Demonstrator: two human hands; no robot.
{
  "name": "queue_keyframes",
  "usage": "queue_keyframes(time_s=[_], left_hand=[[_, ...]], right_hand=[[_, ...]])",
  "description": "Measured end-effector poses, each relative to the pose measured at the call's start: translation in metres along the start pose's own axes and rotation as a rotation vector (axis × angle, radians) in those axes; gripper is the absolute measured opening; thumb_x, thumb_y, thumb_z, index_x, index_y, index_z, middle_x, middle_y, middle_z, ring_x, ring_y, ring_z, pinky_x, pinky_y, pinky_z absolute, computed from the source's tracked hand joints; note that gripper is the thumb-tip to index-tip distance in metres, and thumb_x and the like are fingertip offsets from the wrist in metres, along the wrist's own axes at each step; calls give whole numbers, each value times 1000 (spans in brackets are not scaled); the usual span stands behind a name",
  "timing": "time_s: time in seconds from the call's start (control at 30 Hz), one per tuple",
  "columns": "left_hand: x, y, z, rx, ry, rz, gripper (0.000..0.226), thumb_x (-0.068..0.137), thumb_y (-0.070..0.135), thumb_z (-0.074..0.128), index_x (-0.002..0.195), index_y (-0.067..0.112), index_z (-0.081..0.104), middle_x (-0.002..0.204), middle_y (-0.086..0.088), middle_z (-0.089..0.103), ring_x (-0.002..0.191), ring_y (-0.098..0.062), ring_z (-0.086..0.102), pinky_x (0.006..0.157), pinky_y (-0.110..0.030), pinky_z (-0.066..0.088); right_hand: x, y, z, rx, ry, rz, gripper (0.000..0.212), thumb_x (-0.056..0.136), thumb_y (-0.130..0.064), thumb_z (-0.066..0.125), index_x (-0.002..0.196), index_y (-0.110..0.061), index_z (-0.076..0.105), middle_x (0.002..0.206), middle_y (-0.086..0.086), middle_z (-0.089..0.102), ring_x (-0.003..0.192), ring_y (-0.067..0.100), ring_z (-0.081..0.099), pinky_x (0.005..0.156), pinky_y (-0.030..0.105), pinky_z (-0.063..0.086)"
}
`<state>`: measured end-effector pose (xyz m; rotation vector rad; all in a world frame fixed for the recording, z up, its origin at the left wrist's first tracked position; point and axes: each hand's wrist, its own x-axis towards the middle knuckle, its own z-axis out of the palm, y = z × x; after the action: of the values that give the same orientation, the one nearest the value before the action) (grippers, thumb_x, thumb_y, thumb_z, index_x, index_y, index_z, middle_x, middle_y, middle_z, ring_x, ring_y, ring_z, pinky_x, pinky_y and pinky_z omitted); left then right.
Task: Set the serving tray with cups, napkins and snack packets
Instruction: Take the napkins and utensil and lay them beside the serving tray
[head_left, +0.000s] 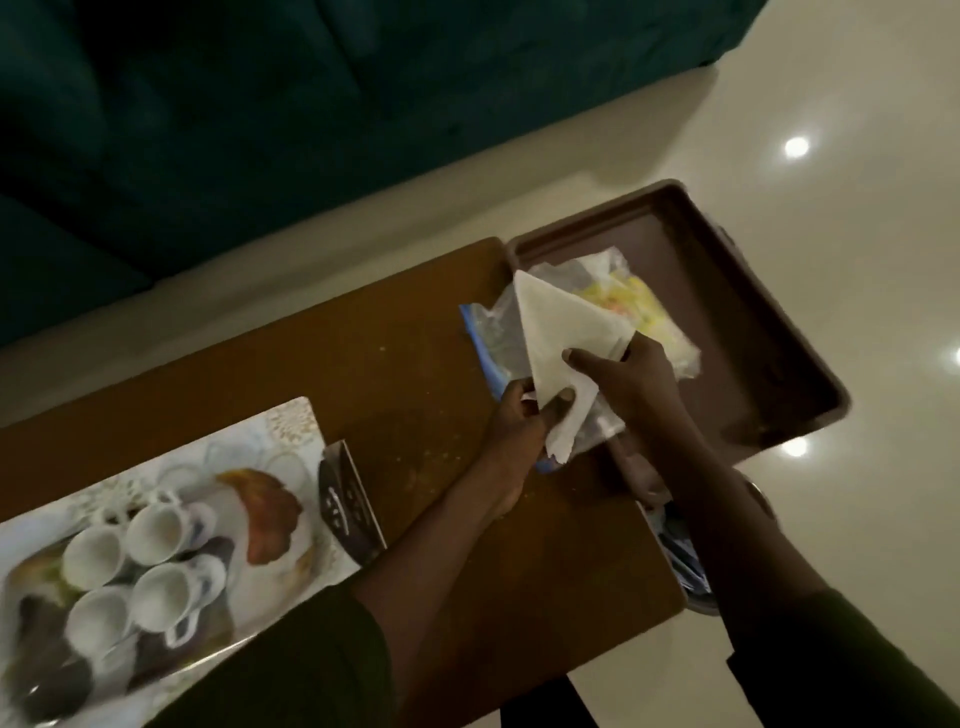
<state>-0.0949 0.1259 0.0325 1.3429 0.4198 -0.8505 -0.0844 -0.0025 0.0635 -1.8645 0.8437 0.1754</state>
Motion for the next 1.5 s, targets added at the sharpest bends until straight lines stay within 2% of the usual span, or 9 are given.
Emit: queue_keyframes(time_s=[0.17,0.27,0.33,0.5,0.67,0.87,1.1,1.27,1.5], left_hand=[[-25,12,-83,145,404,176,21,93,24,61,114,24,58,119,-3,64,107,-22,63,93,-44,55],[-41,22,-138,204,572,262,14,94,21,61,105,27,64,108,1,69,90,-16,68,82,-36,59],[-51,22,-169,214,608,275,14,92,16,63,99,28,66,103,0,71,81,-14,69,76,-31,60],[-71,7,-221,170,591,248,20,88,7,65,92,26,68,98,-6,72,85,-26,72,76,-34,61],[-85,-14,-241,136,516,235,19,88,4,64,97,20,68,96,-11,71,81,-25,74,75,-33,61],[-90,-28,-244,152,373,196,24,88,0,63,104,19,66,103,-11,71,95,-23,71,76,-27,60],[-95,-21,-240,143,269,174,37,85,-12,54,114,10,60,107,-20,70,93,-31,72,77,-37,61],[-102,-18,-234,161,169,91,39,84,-15,48,118,3,51,106,-23,66,88,-36,72,80,-51,60],[-101,-26,-235,321,325,101,22,86,-7,46,93,12,56,92,-15,68,64,-31,73,56,-40,61]], right_hand=[[-48,-8,66,22,-19,-85,34,79,-21,74,108,-7,63,106,8,70,90,21,66,78,41,58],[-81,-6,109,-23,-123,-126,41,81,-21,72,118,-9,61,112,4,67,87,12,63,55,9,51],[-100,-4,134,-52,-155,-118,46,81,-23,72,123,-10,58,114,5,67,88,9,59,48,5,44],[-130,-1,179,-117,-200,-140,52,79,-26,74,124,-7,58,120,10,66,103,20,64,74,26,55],[-139,2,196,-223,-215,-168,49,78,-26,74,119,-3,60,114,14,67,94,22,65,76,38,58],[-150,5,201,-380,-184,-406,42,81,-20,71,119,-6,60,108,10,70,61,-5,43,40,3,30],[-154,3,194,-406,-191,-538,40,80,-10,71,118,-3,62,99,14,72,57,-4,48,44,2,39],[-150,10,196,-441,-164,-505,46,81,-16,72,124,-7,59,112,13,70,94,26,68,69,14,43],[-166,29,210,-483,-248,-559,37,77,-12,73,113,-14,61,102,5,66,78,8,52,58,4,33]])
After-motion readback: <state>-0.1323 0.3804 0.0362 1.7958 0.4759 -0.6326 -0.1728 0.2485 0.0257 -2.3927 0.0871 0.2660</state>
